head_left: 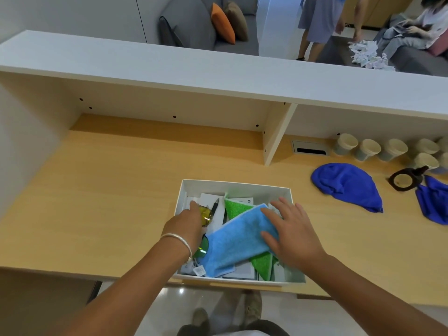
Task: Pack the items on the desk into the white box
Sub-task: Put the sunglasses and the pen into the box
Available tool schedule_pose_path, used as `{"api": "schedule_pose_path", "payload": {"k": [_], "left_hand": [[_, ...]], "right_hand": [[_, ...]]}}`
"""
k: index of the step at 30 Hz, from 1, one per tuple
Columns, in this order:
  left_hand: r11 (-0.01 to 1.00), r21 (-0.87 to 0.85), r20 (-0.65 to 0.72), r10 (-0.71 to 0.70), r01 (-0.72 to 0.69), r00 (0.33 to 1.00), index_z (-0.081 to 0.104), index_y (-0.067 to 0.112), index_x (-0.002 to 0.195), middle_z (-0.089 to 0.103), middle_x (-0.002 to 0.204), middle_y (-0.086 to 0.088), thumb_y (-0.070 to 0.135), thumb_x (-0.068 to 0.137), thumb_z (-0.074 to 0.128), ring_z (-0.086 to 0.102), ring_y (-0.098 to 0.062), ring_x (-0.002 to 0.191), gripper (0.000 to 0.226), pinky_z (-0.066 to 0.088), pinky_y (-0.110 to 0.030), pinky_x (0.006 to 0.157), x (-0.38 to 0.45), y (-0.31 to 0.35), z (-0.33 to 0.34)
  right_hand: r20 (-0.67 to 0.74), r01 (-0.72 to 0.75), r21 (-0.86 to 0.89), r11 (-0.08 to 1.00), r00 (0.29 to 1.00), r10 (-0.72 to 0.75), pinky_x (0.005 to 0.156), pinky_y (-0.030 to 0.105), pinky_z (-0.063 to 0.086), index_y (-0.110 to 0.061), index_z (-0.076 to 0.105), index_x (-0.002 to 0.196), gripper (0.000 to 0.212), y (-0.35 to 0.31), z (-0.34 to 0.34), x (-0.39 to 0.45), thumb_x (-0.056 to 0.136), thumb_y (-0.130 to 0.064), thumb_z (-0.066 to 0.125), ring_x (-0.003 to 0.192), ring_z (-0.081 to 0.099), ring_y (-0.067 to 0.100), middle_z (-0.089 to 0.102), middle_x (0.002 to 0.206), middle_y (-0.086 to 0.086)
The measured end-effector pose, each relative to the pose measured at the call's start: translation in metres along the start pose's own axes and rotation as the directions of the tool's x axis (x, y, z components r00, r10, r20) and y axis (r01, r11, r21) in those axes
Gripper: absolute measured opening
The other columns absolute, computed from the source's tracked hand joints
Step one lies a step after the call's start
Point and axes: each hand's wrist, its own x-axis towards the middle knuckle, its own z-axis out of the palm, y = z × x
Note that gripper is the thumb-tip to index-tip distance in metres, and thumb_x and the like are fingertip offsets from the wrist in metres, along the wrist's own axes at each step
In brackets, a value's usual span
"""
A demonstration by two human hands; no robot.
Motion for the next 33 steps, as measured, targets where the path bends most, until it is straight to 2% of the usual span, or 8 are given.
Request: {"api": "schedule_pose_path", "payload": {"k": [3, 6, 9, 11, 14, 17, 20, 33], "left_hand": [[0.994, -0.035, -0.232, 0.091, -0.102, 0.968, 0.033, 0.023, 0.138, 0.058, 0.109, 0.0, 0.034, 0.092, 0.054, 0.06, -0.019, 0.084, 0.052, 0.05, -0.031, 0.063, -0.011, -0.012, -0.004], [0.99, -0.003, -0.414, 0.126, -0.14, 0.901, 0.037, 0.025, 0.142, 0.052, 0.131, 0.0, 0.03, 0.09, 0.056, 0.054, -0.02, 0.112, 0.055, 0.051, -0.032, 0.068, -0.019, -0.032, -0.009], [1.0, 0.018, -0.24, 0.017, -0.013, 0.971, 0.014, 0.029, 0.151, 0.022, 0.157, -0.004, 0.033, 0.095, 0.047, 0.027, -0.025, 0.14, 0.065, 0.049, -0.038, 0.09, -0.02, -0.045, -0.009], [1.0, 0.012, -0.1, -0.021, 0.022, 0.995, 0.0, 0.028, 0.152, 0.004, 0.161, -0.002, 0.029, 0.097, 0.041, 0.023, -0.026, 0.142, 0.069, 0.048, -0.039, 0.094, -0.018, -0.048, -0.003], [0.999, -0.046, -0.06, 0.014, -0.017, 0.998, -0.007, 0.02, 0.152, -0.003, 0.162, 0.003, 0.003, 0.09, 0.039, 0.058, -0.023, 0.107, 0.079, 0.05, -0.03, 0.067, -0.013, -0.046, 0.005], [0.999, -0.04, -0.038, 0.027, -0.028, 0.999, -0.009, 0.016, 0.152, -0.006, 0.162, 0.004, -0.01, 0.078, 0.035, 0.05, -0.014, 0.054, 0.09, 0.04, -0.025, 0.045, -0.009, -0.045, 0.012], [0.998, -0.034, -0.046, 0.055, -0.057, 0.997, -0.009, 0.015, 0.152, -0.007, 0.162, 0.003, -0.012, 0.076, 0.038, 0.052, -0.014, 0.051, 0.093, 0.046, -0.026, 0.046, -0.008, -0.043, 0.019], [0.978, -0.091, -0.007, 0.186, -0.186, 0.983, -0.009, 0.013, 0.152, -0.007, 0.162, 0.0, -0.006, 0.082, 0.043, 0.043, -0.013, 0.047, 0.089, 0.029, -0.024, 0.04, 0.002, 0.035, 0.032]], "right_hand": [[0.012, -0.034, -0.009, 0.999, 0.999, 0.034, 0.116, 0.047, 0.009, -0.026, 0.036, 0.146, 0.063, 0.01, 0.003, -0.004, 0.09, -0.051, 0.048, 0.145, 0.018, 0.029, 0.033, 0.153, 0.009], [0.045, -0.069, -0.007, 0.998, 0.997, 0.069, 0.117, 0.045, 0.004, -0.031, 0.021, 0.151, 0.065, 0.018, 0.008, -0.01, 0.093, -0.056, 0.038, 0.148, 0.003, 0.025, 0.018, 0.159, 0.007], [0.071, -0.09, 0.011, 0.996, 0.993, 0.089, 0.118, 0.044, 0.009, -0.032, 0.012, 0.152, 0.066, 0.022, 0.012, -0.016, 0.095, -0.057, 0.032, 0.148, -0.004, 0.023, 0.009, 0.161, 0.006], [0.07, -0.098, 0.016, 0.995, 0.993, 0.097, 0.118, 0.044, 0.012, -0.031, 0.011, 0.152, 0.065, 0.022, 0.014, -0.019, 0.096, -0.056, 0.032, 0.148, -0.004, 0.024, 0.008, 0.161, 0.006], [0.078, -0.114, -0.027, 0.993, 0.99, 0.116, 0.118, 0.044, 0.012, -0.032, 0.008, 0.152, 0.064, 0.022, 0.016, -0.02, 0.097, -0.056, 0.029, 0.148, -0.005, 0.024, 0.005, 0.162, 0.006], [0.087, -0.129, -0.081, 0.988, 0.987, 0.136, 0.118, 0.042, 0.011, -0.032, 0.006, 0.152, 0.063, 0.022, 0.018, -0.019, 0.097, -0.056, 0.024, 0.148, -0.006, 0.022, 0.002, 0.162, 0.003], [0.088, -0.151, -0.095, 0.984, 0.983, 0.159, 0.118, 0.041, 0.01, -0.031, 0.007, 0.152, 0.063, 0.028, 0.019, -0.02, 0.097, -0.056, 0.023, 0.148, -0.006, 0.021, 0.001, 0.162, 0.0], [0.104, -0.272, -0.064, 0.96, 0.955, 0.277, 0.116, 0.033, 0.008, -0.031, 0.014, 0.152, 0.068, 0.1, 0.009, -0.06, 0.093, -0.06, 0.034, 0.148, 0.001, 0.017, 0.004, 0.162, -0.002]]}}
